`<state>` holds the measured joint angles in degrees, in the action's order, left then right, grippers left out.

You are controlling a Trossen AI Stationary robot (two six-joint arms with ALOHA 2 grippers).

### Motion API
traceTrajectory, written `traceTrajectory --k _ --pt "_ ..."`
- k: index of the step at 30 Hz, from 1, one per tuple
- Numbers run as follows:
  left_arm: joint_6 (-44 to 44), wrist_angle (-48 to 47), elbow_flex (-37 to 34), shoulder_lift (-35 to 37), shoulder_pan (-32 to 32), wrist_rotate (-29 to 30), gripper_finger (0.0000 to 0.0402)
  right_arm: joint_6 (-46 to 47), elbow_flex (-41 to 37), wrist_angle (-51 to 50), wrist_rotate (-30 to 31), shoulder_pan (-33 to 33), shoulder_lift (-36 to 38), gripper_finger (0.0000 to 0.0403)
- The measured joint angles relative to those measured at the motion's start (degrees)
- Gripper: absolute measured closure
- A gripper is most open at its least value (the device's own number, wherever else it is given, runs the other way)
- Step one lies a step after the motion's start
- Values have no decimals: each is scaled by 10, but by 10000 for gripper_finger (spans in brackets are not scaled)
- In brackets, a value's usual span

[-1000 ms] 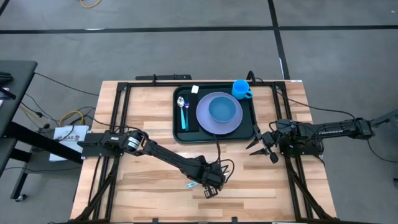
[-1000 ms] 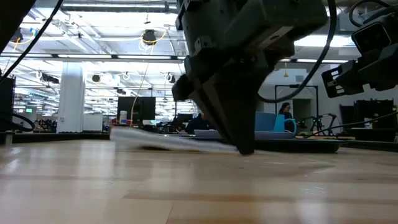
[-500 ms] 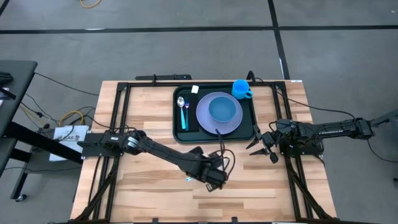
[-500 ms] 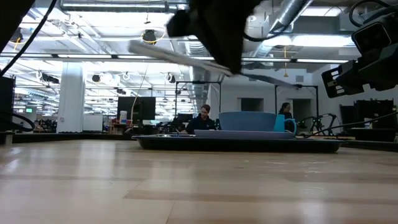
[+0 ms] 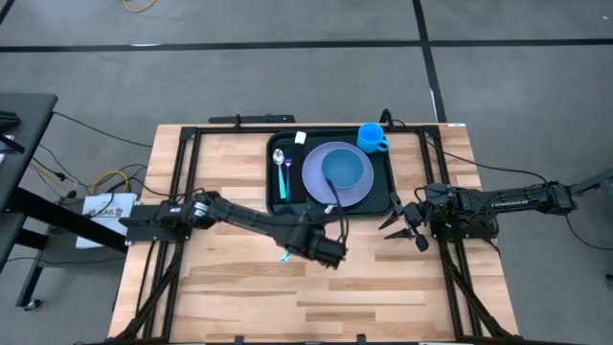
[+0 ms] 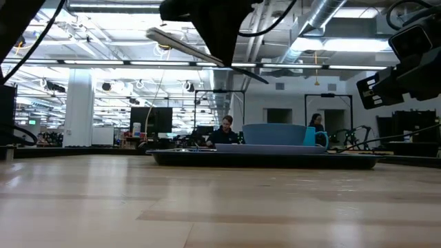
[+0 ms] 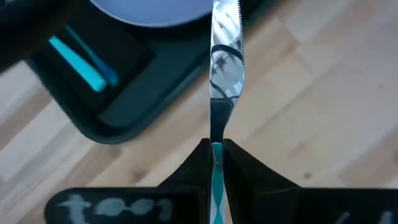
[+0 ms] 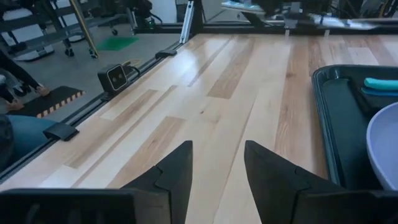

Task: Set up tray
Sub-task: Put the white patterned knife between the violet plate and blue fork on the black napkin on the black tray

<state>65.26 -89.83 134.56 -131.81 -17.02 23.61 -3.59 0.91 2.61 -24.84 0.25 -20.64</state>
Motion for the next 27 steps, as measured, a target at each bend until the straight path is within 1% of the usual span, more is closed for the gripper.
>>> traceTrajectory --k 5,14,22,27 --pt "3 -2 0 8 41 13 393 6 0 2 -1 0 0 265" --pt "-47 -2 0 10 132 7 393 6 0 2 -2 0 0 264" --pt "-50 -2 0 29 220 22 393 6 0 3 -2 0 0 265" --pt "-48 -2 0 28 271 8 393 7 0 3 -4 0 0 264"
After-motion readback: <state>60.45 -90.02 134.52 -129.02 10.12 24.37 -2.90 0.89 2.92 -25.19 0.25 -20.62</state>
